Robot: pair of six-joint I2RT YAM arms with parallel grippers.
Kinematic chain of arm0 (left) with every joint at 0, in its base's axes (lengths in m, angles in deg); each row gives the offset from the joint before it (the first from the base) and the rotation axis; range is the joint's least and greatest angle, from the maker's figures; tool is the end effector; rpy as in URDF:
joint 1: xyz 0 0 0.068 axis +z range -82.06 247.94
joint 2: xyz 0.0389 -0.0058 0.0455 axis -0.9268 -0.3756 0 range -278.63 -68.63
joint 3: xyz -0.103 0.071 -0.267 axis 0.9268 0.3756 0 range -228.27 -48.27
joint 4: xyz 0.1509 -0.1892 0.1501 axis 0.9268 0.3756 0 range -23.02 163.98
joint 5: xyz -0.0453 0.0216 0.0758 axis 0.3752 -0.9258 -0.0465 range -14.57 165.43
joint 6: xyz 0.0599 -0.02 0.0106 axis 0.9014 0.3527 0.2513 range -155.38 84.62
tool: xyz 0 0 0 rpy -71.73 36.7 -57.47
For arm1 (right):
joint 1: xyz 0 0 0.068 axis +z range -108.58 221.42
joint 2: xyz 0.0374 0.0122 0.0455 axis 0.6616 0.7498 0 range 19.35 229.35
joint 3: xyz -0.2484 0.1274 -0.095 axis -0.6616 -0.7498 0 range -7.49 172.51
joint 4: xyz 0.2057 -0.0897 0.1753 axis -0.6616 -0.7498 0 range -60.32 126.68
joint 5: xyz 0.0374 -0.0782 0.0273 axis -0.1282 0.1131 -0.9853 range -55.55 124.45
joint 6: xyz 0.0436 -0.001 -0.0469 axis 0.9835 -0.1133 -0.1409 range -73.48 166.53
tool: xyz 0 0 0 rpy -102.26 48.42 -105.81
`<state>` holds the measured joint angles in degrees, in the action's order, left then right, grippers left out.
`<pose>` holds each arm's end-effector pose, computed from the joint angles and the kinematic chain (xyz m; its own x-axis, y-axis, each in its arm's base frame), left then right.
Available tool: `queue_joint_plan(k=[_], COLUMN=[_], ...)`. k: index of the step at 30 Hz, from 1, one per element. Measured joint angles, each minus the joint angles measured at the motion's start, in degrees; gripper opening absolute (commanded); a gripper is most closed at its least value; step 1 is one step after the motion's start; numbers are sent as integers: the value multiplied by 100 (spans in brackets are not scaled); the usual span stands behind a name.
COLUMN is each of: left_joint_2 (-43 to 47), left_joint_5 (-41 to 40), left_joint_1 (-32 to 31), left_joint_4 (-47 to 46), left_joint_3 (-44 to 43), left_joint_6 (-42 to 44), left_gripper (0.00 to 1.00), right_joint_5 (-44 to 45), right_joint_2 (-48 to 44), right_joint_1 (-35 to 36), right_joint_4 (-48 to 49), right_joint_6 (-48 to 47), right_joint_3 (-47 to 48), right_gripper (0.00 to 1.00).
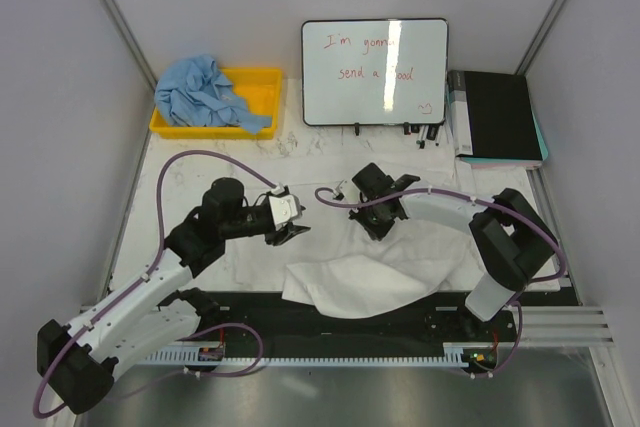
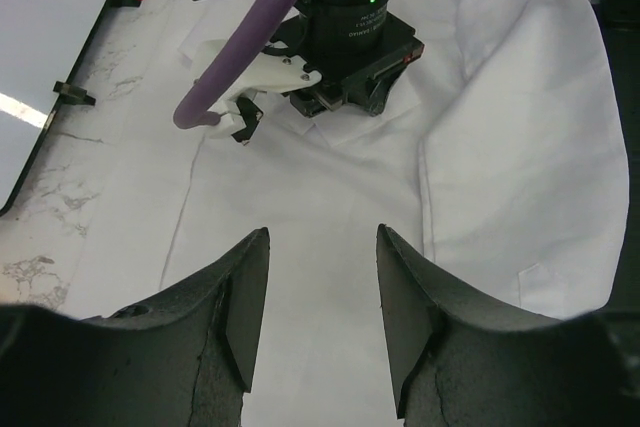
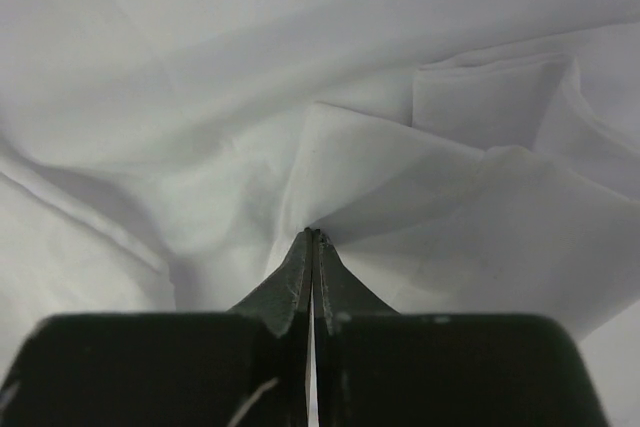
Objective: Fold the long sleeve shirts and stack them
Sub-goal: Fold the shirt
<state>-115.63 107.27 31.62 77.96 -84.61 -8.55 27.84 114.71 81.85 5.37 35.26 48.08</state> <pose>0.1526 -0.1446 0.2894 0.1402 0.3728 -0.9173 0.9357 0.2530 0.2458 0.2493 0.2199 0.1559 -0.5749 -0.7447 -0.3389 -0.8003 0.5980 0.0435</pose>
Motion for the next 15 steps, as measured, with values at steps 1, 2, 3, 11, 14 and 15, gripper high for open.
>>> queue_joint_plan(k=[1, 2, 3, 11, 14, 15], left_joint_2=[-15, -26, -42, -107, -164, -175], left_joint_5=[31, 44, 79, 175, 173, 170], left_joint_1=[-2, 0, 0, 0, 0, 0], left_joint_4=[4, 9, 9, 68, 87, 92], left_joint_3=[0, 0, 0, 0, -2, -2], left_joint_6=[0, 2, 2, 0, 0, 0], left_gripper=[54, 54, 54, 55, 55, 55], right_joint_5=[-20, -28, -48, 55, 92, 105], right_joint_2=[-2, -4, -15, -468, -415, -387], right_joint_1=[-4, -9, -15, -15, -15, -15], right_joint_4=[-35, -68, -122, -339, -297, -282], right_joint_6=[-9, -9, -35, -310, -356, -358], right_joint_3=[17, 33, 57, 61, -15, -46], right_gripper=[9, 18, 26, 49, 50, 50])
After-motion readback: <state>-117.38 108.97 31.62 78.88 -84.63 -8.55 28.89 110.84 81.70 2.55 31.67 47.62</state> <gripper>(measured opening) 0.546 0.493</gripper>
